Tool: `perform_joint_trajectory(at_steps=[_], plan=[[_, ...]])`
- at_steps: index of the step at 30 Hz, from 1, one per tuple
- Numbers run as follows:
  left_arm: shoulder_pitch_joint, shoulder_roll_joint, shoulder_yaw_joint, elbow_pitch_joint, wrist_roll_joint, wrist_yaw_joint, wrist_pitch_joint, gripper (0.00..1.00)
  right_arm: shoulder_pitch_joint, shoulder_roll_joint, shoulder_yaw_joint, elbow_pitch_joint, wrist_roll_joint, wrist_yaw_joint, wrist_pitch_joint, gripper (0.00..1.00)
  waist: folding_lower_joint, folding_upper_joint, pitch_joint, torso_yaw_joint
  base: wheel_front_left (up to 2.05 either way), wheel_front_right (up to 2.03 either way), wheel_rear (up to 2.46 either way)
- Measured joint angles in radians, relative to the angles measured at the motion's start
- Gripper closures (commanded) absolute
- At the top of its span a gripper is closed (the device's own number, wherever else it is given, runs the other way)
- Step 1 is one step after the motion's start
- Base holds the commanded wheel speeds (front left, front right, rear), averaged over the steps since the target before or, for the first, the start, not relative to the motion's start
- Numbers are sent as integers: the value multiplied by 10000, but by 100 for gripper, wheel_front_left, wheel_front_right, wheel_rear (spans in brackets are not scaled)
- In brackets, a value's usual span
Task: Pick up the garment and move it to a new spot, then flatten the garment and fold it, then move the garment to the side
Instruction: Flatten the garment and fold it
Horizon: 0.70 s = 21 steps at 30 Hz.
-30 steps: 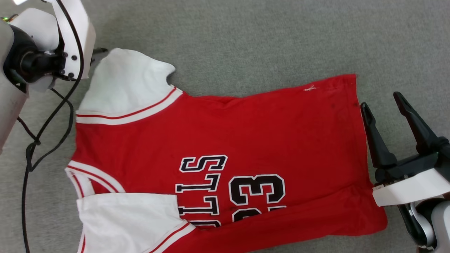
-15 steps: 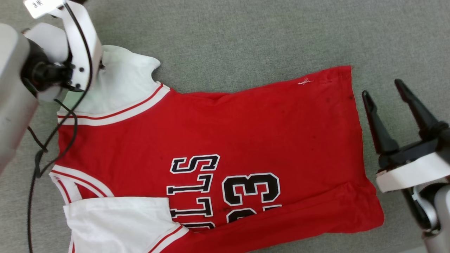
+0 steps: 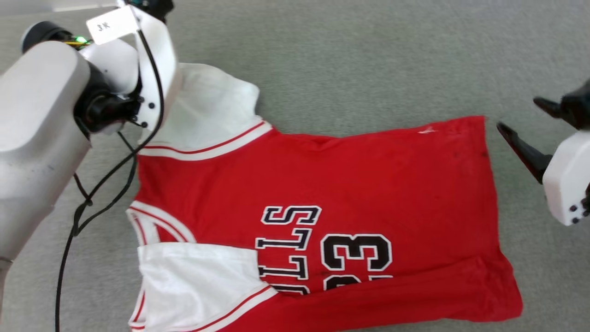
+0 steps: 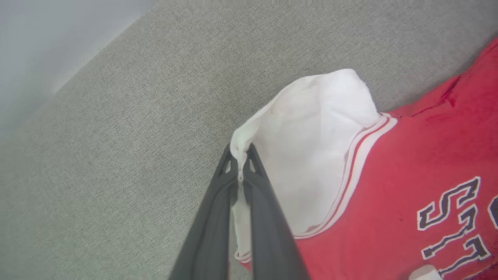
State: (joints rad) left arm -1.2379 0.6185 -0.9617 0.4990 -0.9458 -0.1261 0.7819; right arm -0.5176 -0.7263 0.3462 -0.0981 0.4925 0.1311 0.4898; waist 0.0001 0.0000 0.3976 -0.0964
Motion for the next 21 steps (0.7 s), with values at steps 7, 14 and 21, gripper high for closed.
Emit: perform_joint_trajectory(at_steps=[7, 14, 21], plan=[[-32, -90, -334, -888, 84, -25, -376, 100, -1959, -1436, 1941, 606, 2138, 0, 3810, 0, 0, 0, -80, 685, 0, 0, 0], [-418, -203, -583, -1499, 198, -31, -652, 100, -3204, -1097, 2899, 2159, 2554, 0, 4696, 0, -1, 0, 353, 1135, 0, 0, 0], [-581, -242, -780, -1687, 219, -31, -911, 100, -3218, -600, 3741, 3476, 2961, -4, 4242, 0, -1, 0, 755, 1454, 0, 0, 0]])
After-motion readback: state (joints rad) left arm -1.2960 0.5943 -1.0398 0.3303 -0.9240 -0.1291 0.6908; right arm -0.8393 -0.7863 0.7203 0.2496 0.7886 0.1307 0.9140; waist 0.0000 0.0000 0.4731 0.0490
